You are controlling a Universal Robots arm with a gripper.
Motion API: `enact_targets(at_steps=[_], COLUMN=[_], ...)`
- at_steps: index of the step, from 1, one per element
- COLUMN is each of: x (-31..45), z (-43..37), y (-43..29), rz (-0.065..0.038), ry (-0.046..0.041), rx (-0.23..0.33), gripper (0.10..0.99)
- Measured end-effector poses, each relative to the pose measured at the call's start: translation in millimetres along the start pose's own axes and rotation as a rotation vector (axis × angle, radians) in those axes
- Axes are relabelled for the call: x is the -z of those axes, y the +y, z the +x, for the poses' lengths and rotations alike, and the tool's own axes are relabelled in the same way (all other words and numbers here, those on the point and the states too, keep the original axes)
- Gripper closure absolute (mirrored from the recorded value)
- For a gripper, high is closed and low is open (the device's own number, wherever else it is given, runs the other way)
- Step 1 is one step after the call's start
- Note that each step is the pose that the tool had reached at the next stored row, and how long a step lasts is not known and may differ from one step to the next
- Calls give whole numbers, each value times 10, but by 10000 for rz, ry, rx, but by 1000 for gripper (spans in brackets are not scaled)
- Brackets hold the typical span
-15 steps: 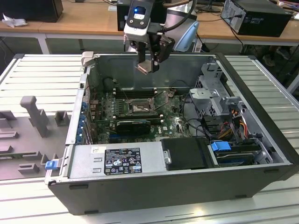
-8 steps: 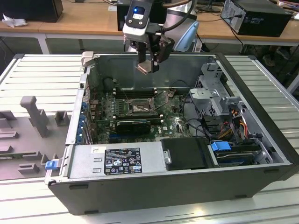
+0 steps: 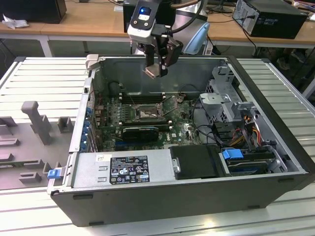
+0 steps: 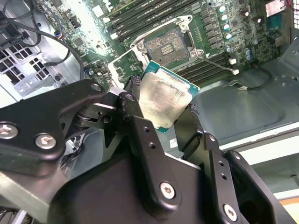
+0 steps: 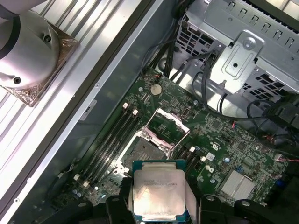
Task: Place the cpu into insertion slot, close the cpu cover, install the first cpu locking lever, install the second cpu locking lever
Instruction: 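Place the cpu into insertion slot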
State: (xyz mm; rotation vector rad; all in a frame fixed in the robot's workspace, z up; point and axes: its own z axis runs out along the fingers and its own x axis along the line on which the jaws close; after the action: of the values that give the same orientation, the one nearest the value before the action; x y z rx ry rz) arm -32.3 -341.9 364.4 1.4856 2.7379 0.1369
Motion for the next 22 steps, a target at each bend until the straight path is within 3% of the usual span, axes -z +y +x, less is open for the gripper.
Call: enact_targets(at_steps=[9, 22], x=[-6, -47], z=[0, 0], y=[-1, -5], rz=[-9, -53], ry=[-43, -226], rx=[-475, -2536], gripper=[553, 553])
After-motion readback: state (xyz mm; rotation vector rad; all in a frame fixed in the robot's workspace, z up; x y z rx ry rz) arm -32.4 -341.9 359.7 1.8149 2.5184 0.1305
